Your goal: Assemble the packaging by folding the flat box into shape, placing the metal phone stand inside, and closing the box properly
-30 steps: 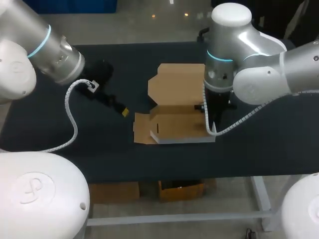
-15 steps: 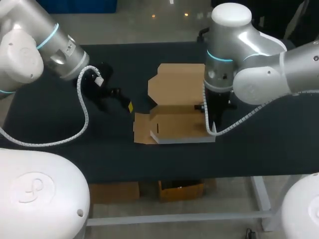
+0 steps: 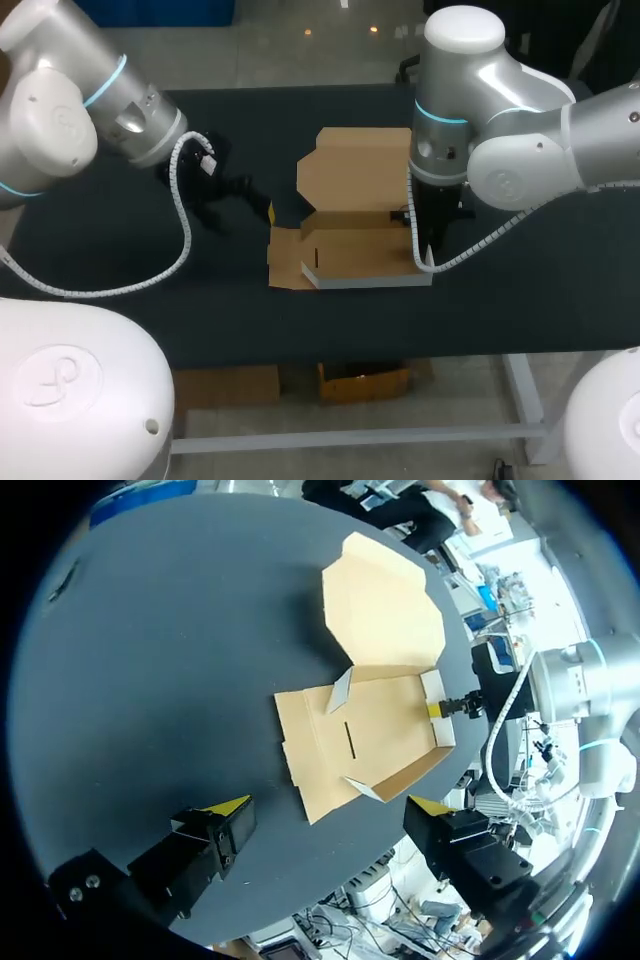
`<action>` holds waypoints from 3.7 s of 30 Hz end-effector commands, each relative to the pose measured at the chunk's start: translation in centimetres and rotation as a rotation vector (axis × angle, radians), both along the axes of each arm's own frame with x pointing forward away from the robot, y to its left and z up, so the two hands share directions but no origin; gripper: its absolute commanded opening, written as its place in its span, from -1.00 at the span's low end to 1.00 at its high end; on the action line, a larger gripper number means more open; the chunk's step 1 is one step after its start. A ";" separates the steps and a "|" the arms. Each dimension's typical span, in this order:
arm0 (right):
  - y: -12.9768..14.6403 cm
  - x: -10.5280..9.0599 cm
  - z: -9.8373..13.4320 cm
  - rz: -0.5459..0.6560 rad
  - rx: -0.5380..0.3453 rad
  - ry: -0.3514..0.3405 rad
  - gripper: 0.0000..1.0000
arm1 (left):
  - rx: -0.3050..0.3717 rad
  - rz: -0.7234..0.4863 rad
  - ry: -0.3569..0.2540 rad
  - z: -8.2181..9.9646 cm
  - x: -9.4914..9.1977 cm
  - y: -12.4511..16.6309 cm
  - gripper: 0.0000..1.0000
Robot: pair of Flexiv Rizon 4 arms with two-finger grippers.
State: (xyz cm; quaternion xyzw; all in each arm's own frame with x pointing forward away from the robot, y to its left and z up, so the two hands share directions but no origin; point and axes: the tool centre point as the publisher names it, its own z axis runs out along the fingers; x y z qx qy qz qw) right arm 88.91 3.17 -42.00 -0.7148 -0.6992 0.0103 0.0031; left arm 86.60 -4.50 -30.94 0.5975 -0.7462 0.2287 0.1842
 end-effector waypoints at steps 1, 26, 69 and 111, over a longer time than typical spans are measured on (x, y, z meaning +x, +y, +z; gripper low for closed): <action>0.0 -0.1 0.1 0.000 -0.001 0.000 -1.00 | -0.078 0.049 -0.059 -1.0 -0.9 0.4 1.00; 0.0 -0.1 0.1 0.000 -0.001 0.000 -1.00 | -0.112 0.107 -0.068 -3.6 -1.0 -1.4 1.00; 0.0 -0.1 0.1 0.000 -0.001 0.000 -1.00 | -0.137 0.096 -0.024 -8.3 1.9 -1.9 -0.06; 0.0 -0.1 0.1 0.000 -0.001 0.000 -1.00 | 0.061 0.155 -0.022 -6.7 1.9 -6.3 -1.00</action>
